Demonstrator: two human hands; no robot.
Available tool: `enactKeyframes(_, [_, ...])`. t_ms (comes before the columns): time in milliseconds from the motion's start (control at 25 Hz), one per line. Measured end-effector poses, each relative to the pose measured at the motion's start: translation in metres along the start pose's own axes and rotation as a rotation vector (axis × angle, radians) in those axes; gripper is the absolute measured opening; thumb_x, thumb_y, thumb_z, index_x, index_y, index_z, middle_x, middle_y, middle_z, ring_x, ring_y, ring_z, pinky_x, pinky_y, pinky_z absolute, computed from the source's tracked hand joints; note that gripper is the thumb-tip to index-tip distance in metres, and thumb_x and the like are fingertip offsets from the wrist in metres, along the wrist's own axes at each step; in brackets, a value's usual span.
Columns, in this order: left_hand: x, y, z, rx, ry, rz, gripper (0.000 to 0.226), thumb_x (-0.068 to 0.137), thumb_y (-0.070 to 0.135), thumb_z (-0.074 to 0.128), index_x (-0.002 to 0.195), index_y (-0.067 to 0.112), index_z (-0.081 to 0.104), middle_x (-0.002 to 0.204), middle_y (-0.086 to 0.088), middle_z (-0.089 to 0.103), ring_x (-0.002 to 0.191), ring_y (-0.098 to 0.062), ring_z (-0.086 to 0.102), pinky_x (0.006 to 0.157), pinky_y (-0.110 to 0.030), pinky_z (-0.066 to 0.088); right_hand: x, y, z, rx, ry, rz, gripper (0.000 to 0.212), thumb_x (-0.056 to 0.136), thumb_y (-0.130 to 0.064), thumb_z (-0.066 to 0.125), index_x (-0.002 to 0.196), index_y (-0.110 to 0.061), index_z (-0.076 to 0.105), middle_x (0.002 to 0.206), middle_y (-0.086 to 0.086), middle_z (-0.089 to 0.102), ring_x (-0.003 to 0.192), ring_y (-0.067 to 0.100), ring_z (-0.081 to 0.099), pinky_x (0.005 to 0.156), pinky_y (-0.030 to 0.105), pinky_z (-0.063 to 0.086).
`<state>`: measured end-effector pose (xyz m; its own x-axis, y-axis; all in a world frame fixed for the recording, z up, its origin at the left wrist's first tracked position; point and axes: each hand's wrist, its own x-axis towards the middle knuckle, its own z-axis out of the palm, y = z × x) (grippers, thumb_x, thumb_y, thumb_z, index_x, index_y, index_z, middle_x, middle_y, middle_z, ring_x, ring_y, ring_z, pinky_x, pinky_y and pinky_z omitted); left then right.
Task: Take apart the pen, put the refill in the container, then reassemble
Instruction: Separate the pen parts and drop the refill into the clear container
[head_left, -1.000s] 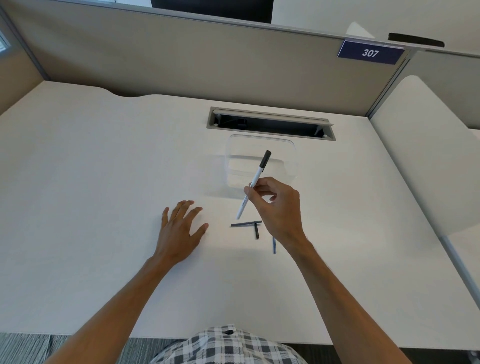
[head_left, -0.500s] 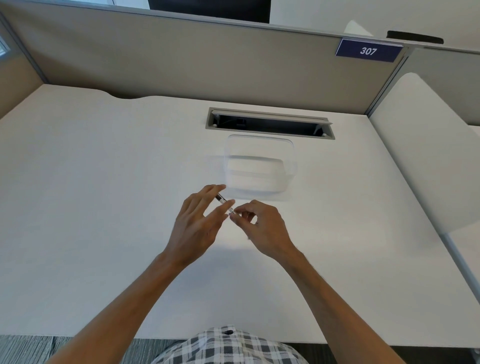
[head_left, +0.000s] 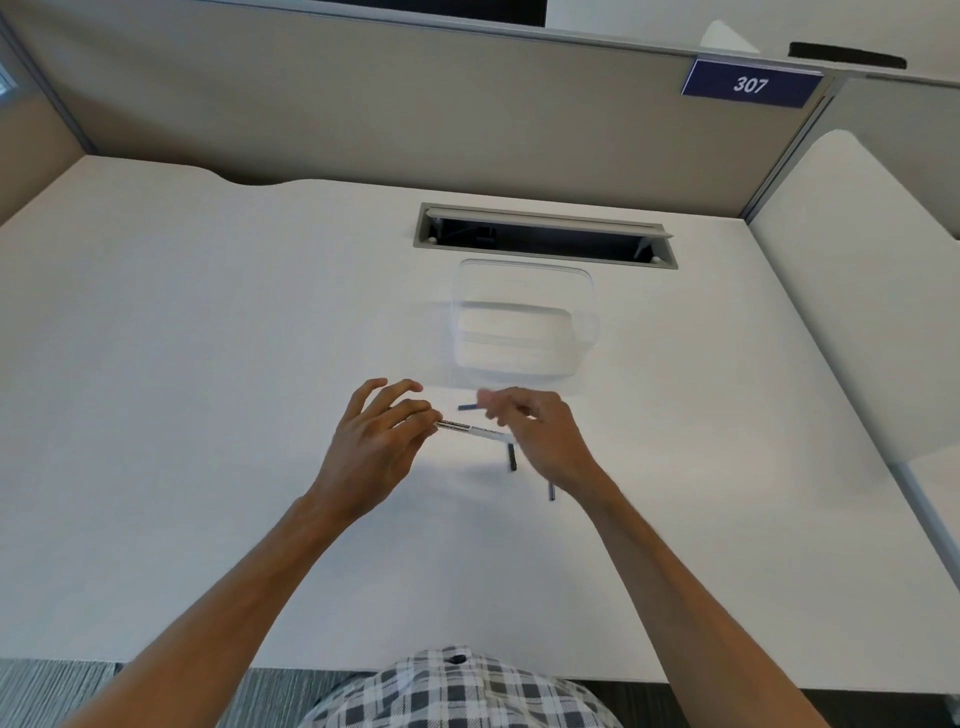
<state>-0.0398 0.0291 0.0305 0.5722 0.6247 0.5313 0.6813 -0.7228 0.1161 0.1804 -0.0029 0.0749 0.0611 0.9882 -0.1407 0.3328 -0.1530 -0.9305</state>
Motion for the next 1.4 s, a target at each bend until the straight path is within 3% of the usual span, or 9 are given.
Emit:
enactKeyframes(80, [-0.005,-0.009,0.001,-0.02,-0.019,-0.064,0.019,0.096,0.023,0.053,0.1,0.015,0.071,0.104,0.002,0.071,0.118,-0.025,0.059,0.104,-0.04,0.035,0.012,0.01,-0.005,0.072,0.113,0.03,0.029,0.094,-0.042,0.061,0.085,-0.02,0.078,0.082,-0.007,0.074,0.077,0.007,0.064,0.08,0.027,0.048])
enactKeyframes(200, [-0.009,-0.022,0.003,-0.026,-0.063,-0.146,0.024,0.097,0.026,0.048,0.1,0.016,0.07,0.109,0.002,0.069,0.12,-0.024,0.056,0.102,-0.039,0.034,0.027,0.033,-0.005,-0.169,0.187,0.006,0.013,0.093,-0.03,0.064,0.092,-0.021,0.074,0.095,-0.008,0.073,0.088,0.009,0.065,0.079,0.026,0.047])
enactKeyframes(400, [-0.015,-0.028,0.009,-0.025,-0.125,-0.198,0.029,0.099,0.027,0.043,0.1,0.014,0.069,0.117,-0.001,0.066,0.123,-0.024,0.053,0.102,-0.039,0.033,0.05,0.062,0.008,-0.695,0.103,-0.088,0.03,0.094,-0.025,0.06,0.122,-0.02,0.066,0.126,-0.002,0.063,0.117,0.02,0.057,0.089,0.032,0.044])
enactKeyframes(520, [-0.021,-0.029,0.012,-0.02,-0.144,-0.211,0.027,0.098,0.024,0.044,0.099,0.014,0.069,0.121,-0.004,0.064,0.125,-0.025,0.052,0.102,-0.041,0.034,0.061,0.07,0.016,-0.835,0.079,-0.163,0.029,0.094,-0.019,0.058,0.122,-0.017,0.066,0.127,0.001,0.061,0.118,0.024,0.055,0.09,0.035,0.041])
enactKeyframes(800, [-0.022,-0.031,0.014,-0.014,-0.179,-0.234,0.028,0.099,0.024,0.042,0.1,0.013,0.068,0.125,-0.004,0.061,0.127,-0.025,0.05,0.103,-0.041,0.032,0.071,0.079,0.017,-0.831,0.118,-0.283,0.01,0.092,-0.014,0.061,0.096,-0.014,0.07,0.108,-0.002,0.066,0.099,0.024,0.061,0.082,0.033,0.04])
enactKeyframes(1040, [-0.015,-0.033,0.012,-0.015,-0.168,-0.241,0.026,0.1,0.023,0.043,0.101,0.014,0.067,0.126,-0.003,0.061,0.128,-0.024,0.048,0.103,-0.041,0.032,0.065,0.07,0.005,-0.794,0.174,-0.412,0.009,0.093,-0.017,0.061,0.094,-0.017,0.069,0.107,-0.005,0.067,0.092,0.022,0.063,0.078,0.029,0.037])
enactKeyframes(1240, [-0.005,-0.035,0.008,0.003,-0.142,-0.25,0.027,0.101,0.022,0.041,0.102,0.013,0.066,0.125,-0.004,0.061,0.128,-0.025,0.049,0.104,-0.042,0.032,0.068,0.03,-0.016,-0.729,0.373,-0.583,0.008,0.092,-0.02,0.064,0.095,-0.016,0.07,0.106,-0.004,0.069,0.088,0.018,0.064,0.074,0.029,0.044])
enactKeyframes(1400, [0.003,-0.035,0.008,0.012,-0.122,-0.23,0.027,0.1,0.022,0.042,0.101,0.013,0.066,0.126,-0.005,0.061,0.128,-0.025,0.049,0.104,-0.043,0.032,0.102,0.002,-0.04,-0.765,0.394,-0.544,0.008,0.091,-0.02,0.065,0.094,-0.014,0.07,0.106,-0.001,0.069,0.091,0.022,0.065,0.076,0.032,0.044])
